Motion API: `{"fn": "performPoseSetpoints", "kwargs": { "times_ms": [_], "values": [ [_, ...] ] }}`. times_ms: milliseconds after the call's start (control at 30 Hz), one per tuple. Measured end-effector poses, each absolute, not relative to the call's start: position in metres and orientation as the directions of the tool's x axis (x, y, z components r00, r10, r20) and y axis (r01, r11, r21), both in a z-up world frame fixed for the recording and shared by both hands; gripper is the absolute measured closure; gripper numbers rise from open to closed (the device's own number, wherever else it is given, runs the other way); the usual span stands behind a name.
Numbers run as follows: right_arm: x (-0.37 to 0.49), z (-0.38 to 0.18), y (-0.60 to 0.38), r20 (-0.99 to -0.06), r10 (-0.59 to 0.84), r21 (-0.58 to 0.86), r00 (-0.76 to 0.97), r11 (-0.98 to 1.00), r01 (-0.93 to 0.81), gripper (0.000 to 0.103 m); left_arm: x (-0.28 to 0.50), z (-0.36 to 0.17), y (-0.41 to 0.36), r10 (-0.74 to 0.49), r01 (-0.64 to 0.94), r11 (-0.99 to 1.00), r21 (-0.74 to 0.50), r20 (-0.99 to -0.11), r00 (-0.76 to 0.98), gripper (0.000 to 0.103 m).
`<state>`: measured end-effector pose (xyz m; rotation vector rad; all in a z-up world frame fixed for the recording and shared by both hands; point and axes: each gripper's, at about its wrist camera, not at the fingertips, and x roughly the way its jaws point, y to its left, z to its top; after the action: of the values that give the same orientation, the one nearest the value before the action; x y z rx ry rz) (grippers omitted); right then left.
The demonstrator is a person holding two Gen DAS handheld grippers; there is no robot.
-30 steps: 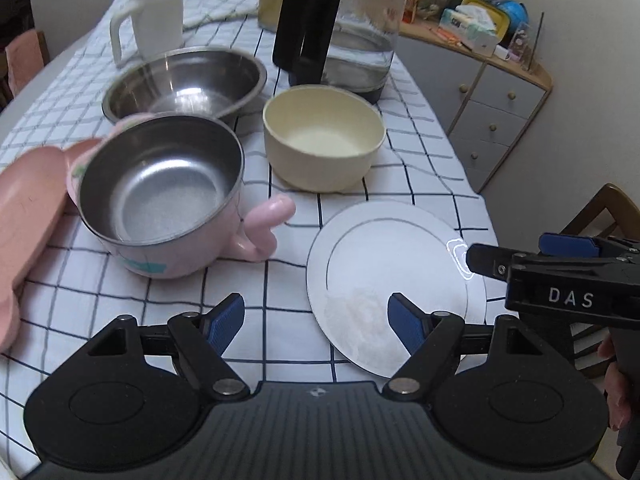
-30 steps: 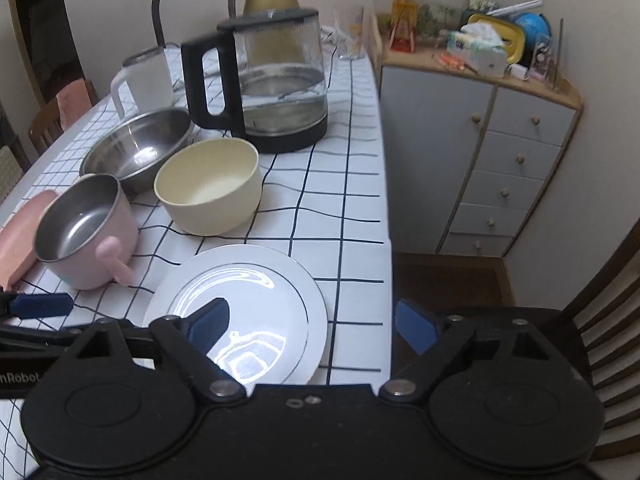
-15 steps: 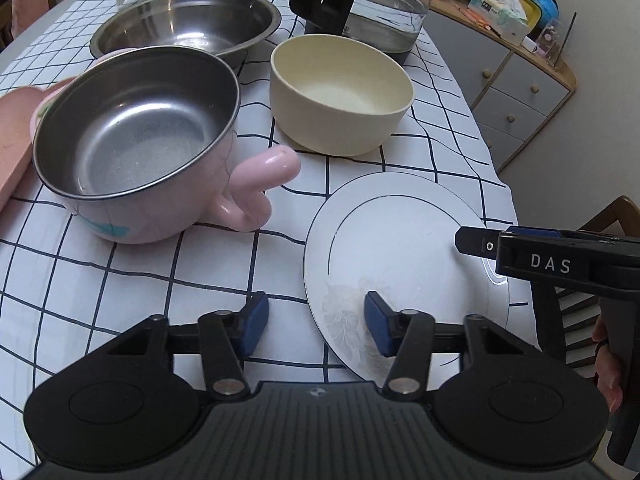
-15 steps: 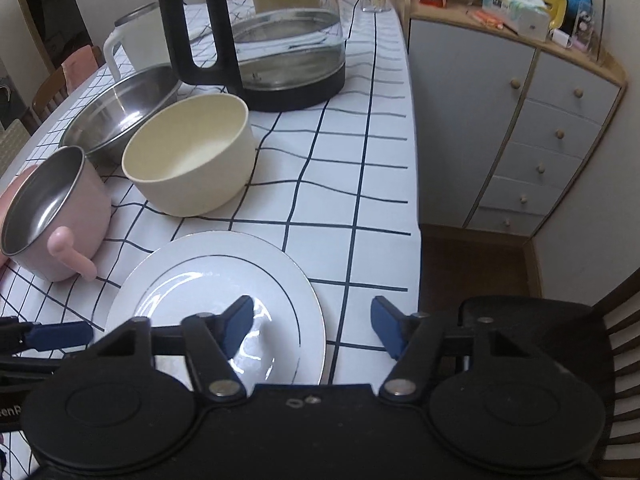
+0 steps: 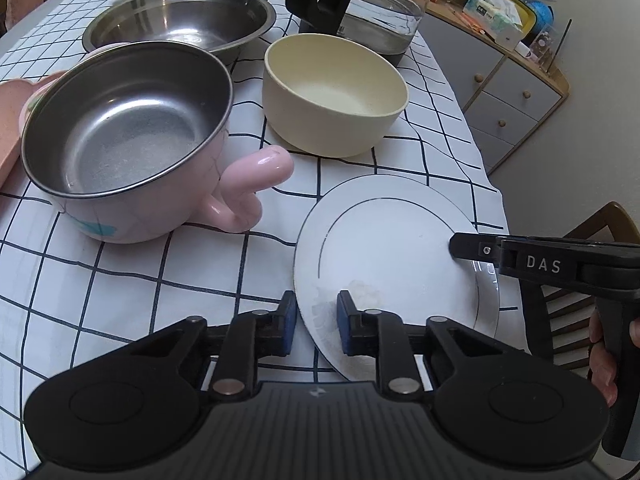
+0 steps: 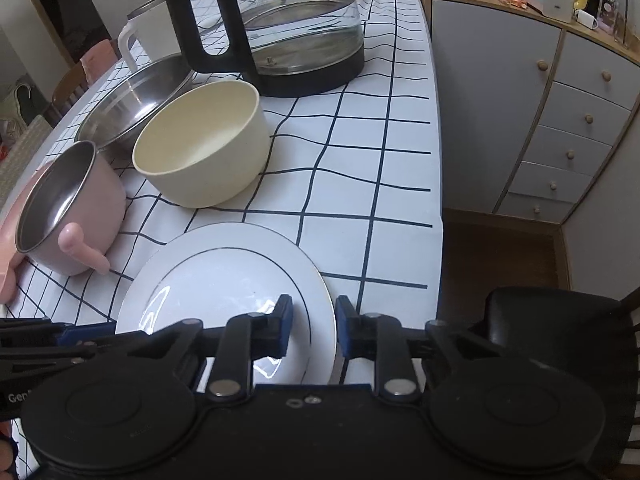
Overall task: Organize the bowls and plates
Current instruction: 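Carry the small white plate with both grippers and lower it onto the large plate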
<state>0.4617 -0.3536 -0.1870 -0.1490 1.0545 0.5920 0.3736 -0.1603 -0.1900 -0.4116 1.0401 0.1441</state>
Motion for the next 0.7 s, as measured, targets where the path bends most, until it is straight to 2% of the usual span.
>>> {"fn": "performPoseSetpoints", "kwargs": {
  "times_ms": [700],
  "values": [
    [0.411,-0.171,-0.374,-0.825,0.44,0.264,0.354,0.855,-0.447,0.092,0.317,-0.169,-0.146,-0.114,-0.273,0.914,-0.299,-0.837,0.534,0.088]
  ]
}}
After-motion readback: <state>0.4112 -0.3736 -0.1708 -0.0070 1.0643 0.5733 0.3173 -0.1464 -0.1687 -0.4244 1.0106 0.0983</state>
